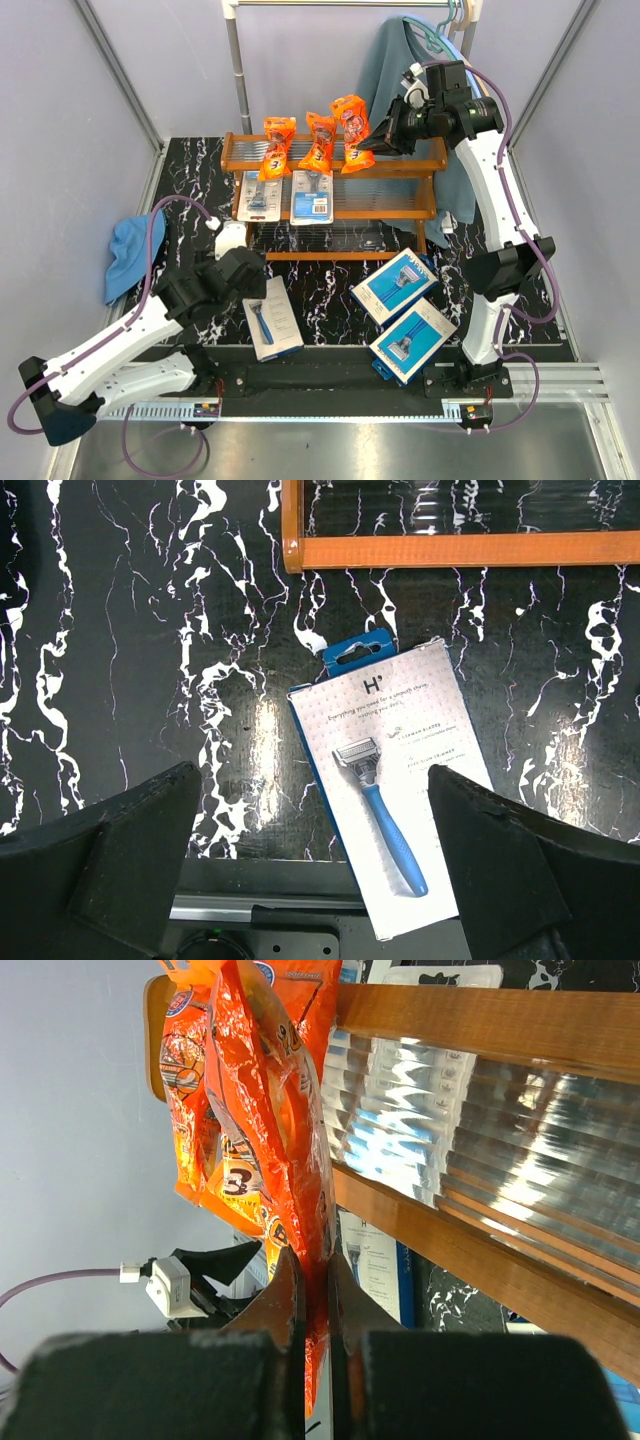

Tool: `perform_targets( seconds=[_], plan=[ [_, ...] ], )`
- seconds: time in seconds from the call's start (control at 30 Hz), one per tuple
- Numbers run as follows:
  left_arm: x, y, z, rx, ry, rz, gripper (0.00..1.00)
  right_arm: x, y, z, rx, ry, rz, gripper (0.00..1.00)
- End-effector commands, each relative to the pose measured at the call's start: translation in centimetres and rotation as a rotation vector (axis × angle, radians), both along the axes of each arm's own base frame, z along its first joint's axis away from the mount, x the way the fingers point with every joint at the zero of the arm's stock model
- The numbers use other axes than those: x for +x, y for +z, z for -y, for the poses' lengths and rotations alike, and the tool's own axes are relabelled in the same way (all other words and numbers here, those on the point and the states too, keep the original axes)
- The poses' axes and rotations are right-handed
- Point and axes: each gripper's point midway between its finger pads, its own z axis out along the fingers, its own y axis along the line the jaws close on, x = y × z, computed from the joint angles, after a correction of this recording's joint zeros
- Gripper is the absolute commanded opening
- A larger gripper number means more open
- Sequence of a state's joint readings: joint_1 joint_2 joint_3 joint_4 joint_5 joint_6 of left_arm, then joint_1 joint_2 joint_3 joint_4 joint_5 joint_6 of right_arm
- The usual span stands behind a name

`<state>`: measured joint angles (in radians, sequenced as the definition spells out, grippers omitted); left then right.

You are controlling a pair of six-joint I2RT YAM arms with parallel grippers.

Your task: Place and organize the shaving razors onto the shelf

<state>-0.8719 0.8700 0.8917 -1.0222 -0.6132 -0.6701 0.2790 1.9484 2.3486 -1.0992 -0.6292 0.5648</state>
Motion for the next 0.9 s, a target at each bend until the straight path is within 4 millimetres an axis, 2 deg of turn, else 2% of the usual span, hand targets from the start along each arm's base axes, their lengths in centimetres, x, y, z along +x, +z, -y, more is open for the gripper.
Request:
perform_targets(
  seconds=[0.0,0.3,0.7,0.83,0.87],
  plan=[
    [0.3,0.6,0.3,-0.034,-0.002,0.029,0.99,0.7,-0.1,0.3,-0.003,-0.016,0.007,0.02],
    [0.3,0.6,0.2,-0.044,0.001,0.043,0.99,1.7,-1.9,0.3,-0.021,-0.050,-0.029,0.05],
    [0.2,0.5,0.1,-0.054,0.001,0.051,0.99,2.5,-2.5,-0.3,0.007,-0.045,-0.049,0.12],
    [0.2,0.5,0.1,-0.056,0.005,0.052,0.99,2.4,-2.6,-0.3,0.012,-0.040,-0.052,0.17],
    [0.2,0.4,0.1,-0.054,0.003,0.050,0.99,2.3,-2.7,-0.3,0.013,-0.042,-0.054,0.28]
  ],
)
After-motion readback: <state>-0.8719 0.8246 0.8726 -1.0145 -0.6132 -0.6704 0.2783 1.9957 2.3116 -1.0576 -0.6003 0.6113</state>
